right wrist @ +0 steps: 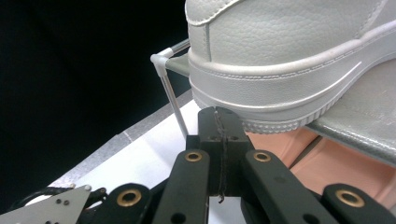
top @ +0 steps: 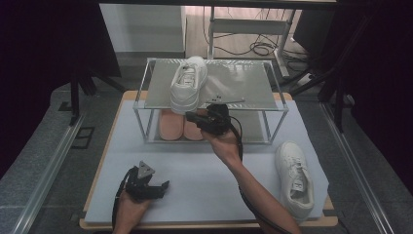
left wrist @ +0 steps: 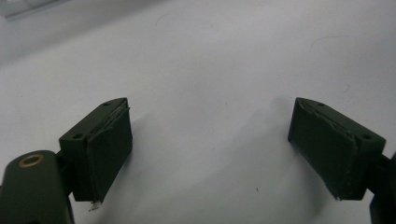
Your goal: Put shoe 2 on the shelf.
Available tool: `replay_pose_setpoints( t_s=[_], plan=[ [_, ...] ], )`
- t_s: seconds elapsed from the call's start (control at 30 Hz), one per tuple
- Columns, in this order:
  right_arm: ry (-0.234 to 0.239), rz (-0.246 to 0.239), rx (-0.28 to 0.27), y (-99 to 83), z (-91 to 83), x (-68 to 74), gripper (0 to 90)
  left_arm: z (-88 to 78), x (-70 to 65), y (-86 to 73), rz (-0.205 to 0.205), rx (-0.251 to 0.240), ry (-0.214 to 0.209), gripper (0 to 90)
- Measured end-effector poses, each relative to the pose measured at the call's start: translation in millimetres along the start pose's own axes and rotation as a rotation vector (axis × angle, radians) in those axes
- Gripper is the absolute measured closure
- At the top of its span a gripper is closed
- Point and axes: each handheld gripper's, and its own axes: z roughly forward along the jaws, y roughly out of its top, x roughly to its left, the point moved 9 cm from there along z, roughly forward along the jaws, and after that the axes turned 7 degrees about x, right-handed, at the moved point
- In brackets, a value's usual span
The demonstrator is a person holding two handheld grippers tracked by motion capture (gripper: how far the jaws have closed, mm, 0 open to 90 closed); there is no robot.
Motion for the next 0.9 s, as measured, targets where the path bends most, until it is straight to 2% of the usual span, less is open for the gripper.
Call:
replay_pose_setpoints(
  t_s=[0.1,0.2,0.23,0.37,0.47,0.63,0.73,0.9],
  plan=[
    [-0.045,-0.004,0.009,-1.1,-1.7,-5.2,90.0,0.0,0.0,0.0,0.001,0.0,0.0,13.9],
    [-0.043,0.024,-0.001,-1.0,-5.2,-12.7,90.0,0.0,0.0,0.0,0.001,0.001,0.0,13.9],
    [-0.06,0.026,-0.004,-0.8,-7.7,-17.8,90.0,0.0,0.0,0.0,0.001,0.0,0.0,13.9],
    [-0.074,0.042,-0.014,-0.5,-11.9,-26.6,90.0,0.0,0.0,0.0,0.001,0.0,0.0,13.9],
    [-0.065,0.045,-0.027,-1.2,-10.6,-26.9,90.0,0.0,0.1,0.0,0.001,0.0,0.001,13.9],
    [-0.06,0.043,-0.019,-3.2,-11.9,-26.0,90.0,0.0,0.1,-0.1,0.001,0.0,0.0,13.9],
    [-0.079,0.031,-0.014,-3.9,-13.4,-26.4,88.4,0.0,0.1,-0.1,0.001,0.001,0.0,13.9],
    [-0.103,-0.023,0.013,-10.2,-16.3,-20.6,79.8,0.0,0.0,-0.1,0.001,0.0,0.0,13.9]
  ],
)
